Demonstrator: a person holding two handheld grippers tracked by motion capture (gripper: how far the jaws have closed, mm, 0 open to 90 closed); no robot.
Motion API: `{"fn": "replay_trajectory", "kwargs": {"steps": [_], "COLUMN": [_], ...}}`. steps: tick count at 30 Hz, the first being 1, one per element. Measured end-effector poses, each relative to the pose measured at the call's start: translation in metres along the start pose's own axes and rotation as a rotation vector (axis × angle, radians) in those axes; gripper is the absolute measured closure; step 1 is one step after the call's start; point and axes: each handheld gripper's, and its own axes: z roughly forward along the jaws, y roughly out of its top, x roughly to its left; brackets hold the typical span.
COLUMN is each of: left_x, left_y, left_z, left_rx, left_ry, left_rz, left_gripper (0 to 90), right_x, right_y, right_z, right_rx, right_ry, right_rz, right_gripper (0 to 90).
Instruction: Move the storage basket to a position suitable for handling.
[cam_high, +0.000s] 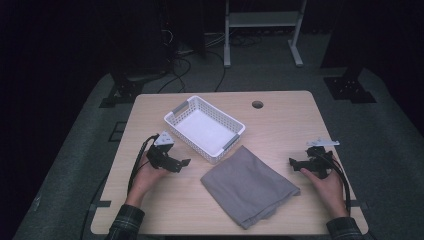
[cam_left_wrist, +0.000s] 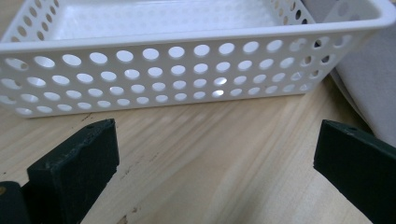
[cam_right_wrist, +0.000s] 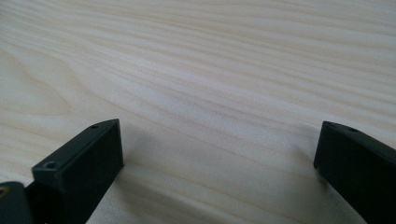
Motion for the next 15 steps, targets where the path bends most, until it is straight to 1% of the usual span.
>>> {"fn": "replay_trajectory", "kwargs": {"steps": [3,4,6,7,8,10,11,12,13,14,15], "left_x": [0.003,0.003,0.005,0.006,0.007,0.008,0.008,0.009,0.009,0.01,0.011], "left_y": [0.005,0.006,0.007,0.008,0.011,0.013,0.015,0.016,0.016,0.018,0.02], "left_z": [0.005,0.007,0.008,0.01,0.013,0.015,0.017,0.018,0.018,0.022,0.023], "left_rx": [-0.004,-0.021,-0.017,-0.006,0.004,0.001,-0.018,-0.019,-0.019,-0.001,-0.001], "left_ry": [0.007,0.013,0.01,0.007,0.016,0.014,0.019,0.019,0.019,0.016,0.016], "left_rz": [0.001,0.0,-0.002,-0.005,0.002,0.002,0.004,0.0,0.0,-0.003,-0.005], "left_gripper": [0.0,0.0,0.0,0.3,0.3,0.3,0.4,0.4,0.3,0.3,0.3], "right_x": [0.0,0.0,0.0,0.0,0.0,0.0,0.0,0.0,0.0,0.0,0.0], "right_y": [0.0,0.0,0.0,0.0,0.0,0.0,0.0,0.0,0.0,0.0,0.0], "right_z": [0.0,0.0,0.0,0.0,0.0,0.0,0.0,0.0,0.0,0.0,0.0], "right_rx": [0.001,0.001,0.001,0.001,0.001,0.001,0.001,0.001,0.001,0.001,0.001], "right_ry": [0.001,0.0,0.001,0.001,0.001,0.0,0.0,0.0,0.0,0.0,0.0], "right_rz": [0.001,0.001,0.001,0.001,0.001,0.0,0.0,0.0,0.0,0.001,0.001], "right_gripper": [0.4,0.4,0.4,0.4,0.4,0.4,0.4,0.4,0.4,0.4,0.4]}}
